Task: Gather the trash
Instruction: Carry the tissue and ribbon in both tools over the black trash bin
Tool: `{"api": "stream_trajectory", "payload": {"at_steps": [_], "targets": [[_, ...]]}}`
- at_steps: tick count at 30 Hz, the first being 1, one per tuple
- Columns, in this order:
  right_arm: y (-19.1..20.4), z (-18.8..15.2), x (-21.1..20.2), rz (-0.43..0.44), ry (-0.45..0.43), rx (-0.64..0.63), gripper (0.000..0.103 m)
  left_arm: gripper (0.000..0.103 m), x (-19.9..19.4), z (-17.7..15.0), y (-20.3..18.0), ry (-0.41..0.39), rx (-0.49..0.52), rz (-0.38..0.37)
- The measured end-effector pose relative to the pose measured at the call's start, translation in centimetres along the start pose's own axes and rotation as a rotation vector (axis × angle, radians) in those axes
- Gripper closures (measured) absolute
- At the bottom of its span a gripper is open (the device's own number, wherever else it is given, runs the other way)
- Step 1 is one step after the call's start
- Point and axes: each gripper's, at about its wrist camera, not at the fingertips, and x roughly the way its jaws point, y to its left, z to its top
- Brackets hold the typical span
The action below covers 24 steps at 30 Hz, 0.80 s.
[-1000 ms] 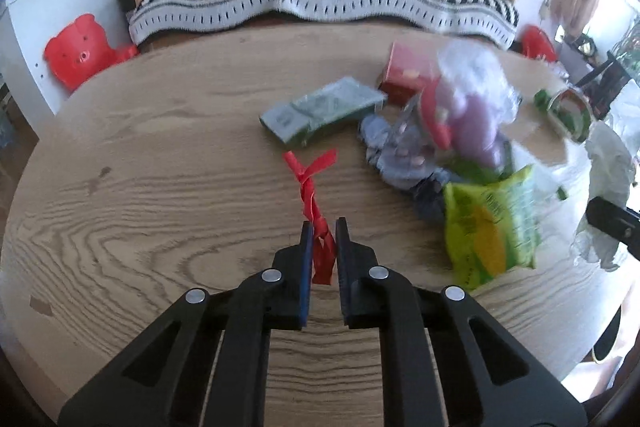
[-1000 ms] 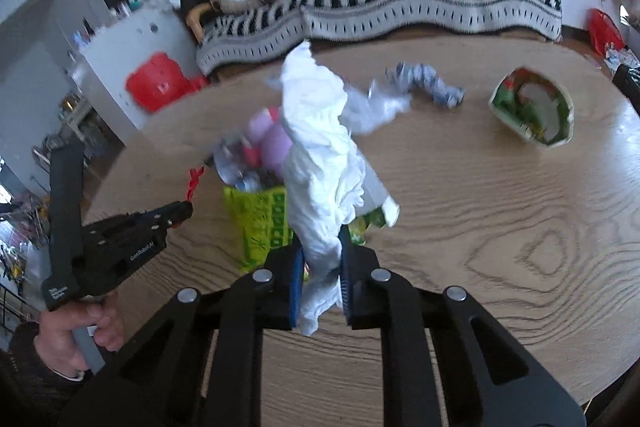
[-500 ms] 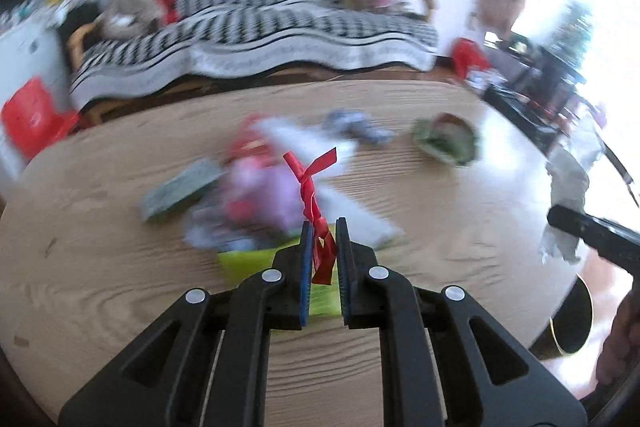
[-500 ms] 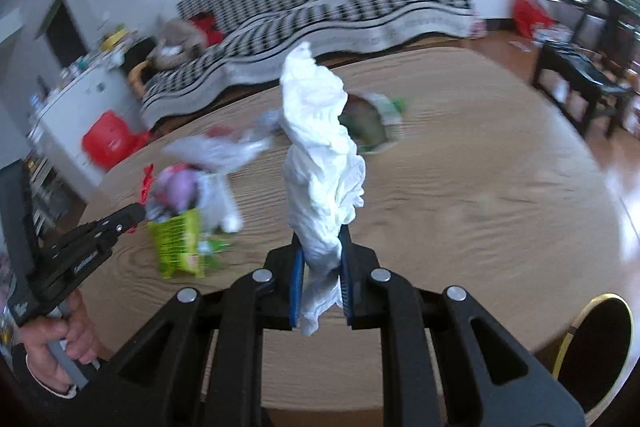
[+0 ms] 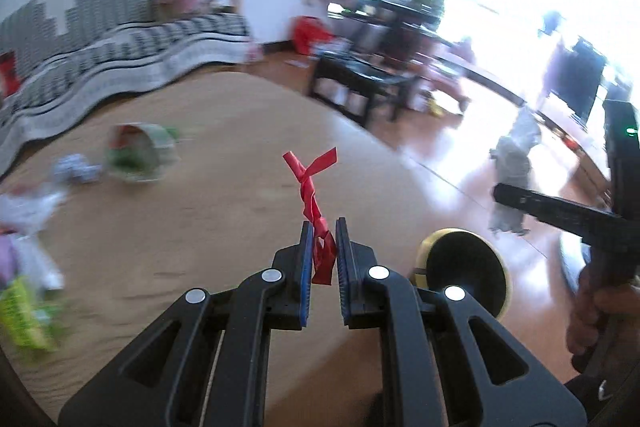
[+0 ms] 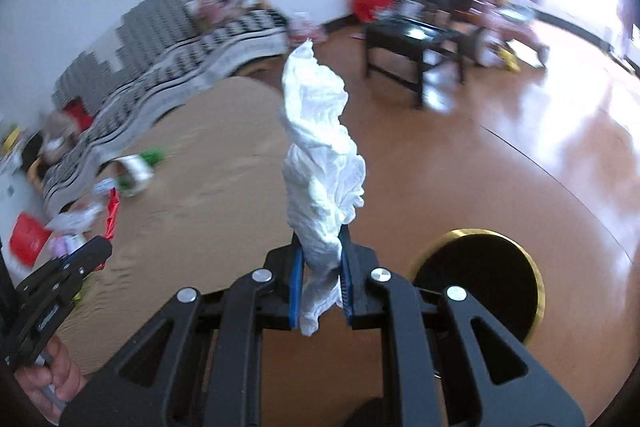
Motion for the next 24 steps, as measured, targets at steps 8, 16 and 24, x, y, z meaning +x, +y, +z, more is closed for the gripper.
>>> {"api": "stream_trajectory", "payload": {"at_steps": [8, 16, 24], "targets": [[-13.0, -3.0, 1.0, -0.122, 0.107, 0.209, 0.087, 0.093, 8.1, -2.2, -11.5, 0.13, 0.108, -0.202], [-19.7, -5.1, 3.8, -0.164, 0.268, 0.365, 0.087, 0.092, 17.5, -4.8, -16.8, 0.318, 0.094, -0.289], [-20.6, -5.2, 4.9, -0.174, 0.297, 0.373, 0.087, 0.092, 21.2, -5.9, -18.1, 0.377, 0.095, -0.294]]}}
